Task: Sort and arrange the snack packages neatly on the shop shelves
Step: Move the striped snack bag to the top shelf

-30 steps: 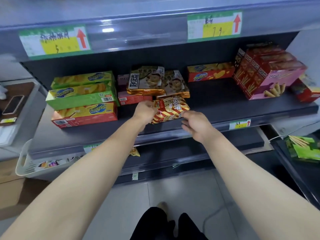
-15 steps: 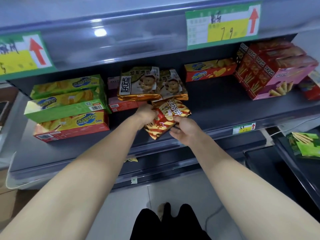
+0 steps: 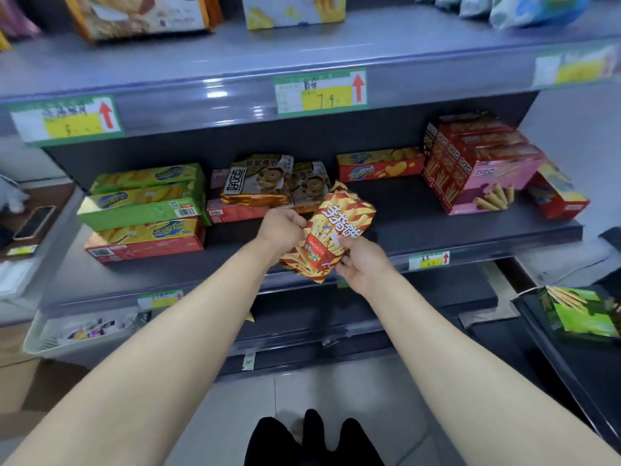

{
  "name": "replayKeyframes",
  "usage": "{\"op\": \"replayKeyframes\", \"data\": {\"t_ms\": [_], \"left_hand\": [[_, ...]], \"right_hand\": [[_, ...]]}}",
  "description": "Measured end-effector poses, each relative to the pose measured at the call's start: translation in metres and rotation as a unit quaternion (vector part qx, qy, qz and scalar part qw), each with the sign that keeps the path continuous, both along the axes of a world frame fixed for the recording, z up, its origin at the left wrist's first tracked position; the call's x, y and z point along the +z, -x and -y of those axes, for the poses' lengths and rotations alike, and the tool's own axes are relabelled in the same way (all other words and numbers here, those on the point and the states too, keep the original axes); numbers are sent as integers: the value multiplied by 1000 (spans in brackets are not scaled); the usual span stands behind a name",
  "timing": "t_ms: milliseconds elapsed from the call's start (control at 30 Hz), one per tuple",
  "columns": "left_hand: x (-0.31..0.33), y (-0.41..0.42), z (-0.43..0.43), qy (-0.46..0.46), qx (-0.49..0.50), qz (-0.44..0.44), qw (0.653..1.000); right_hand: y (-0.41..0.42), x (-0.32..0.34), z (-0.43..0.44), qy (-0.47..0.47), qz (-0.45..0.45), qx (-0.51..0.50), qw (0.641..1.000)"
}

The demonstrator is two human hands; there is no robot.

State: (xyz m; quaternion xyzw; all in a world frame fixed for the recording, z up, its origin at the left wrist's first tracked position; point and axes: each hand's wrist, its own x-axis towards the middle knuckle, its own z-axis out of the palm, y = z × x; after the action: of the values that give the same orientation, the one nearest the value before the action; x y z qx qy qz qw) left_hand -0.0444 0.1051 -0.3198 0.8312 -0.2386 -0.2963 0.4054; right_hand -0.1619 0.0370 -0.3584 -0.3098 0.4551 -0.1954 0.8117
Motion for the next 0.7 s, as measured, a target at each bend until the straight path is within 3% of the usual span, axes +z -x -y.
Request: {"op": "replayKeyframes", "data": {"t_ms": [367,700], "left_hand": [[44,129,-2,45,-68,17,997],[89,224,31,145,-131,88,977]], "right_hand": [[136,50,-2,131,5,-44,990],[231,96,23,292,15,-153,944]]}}
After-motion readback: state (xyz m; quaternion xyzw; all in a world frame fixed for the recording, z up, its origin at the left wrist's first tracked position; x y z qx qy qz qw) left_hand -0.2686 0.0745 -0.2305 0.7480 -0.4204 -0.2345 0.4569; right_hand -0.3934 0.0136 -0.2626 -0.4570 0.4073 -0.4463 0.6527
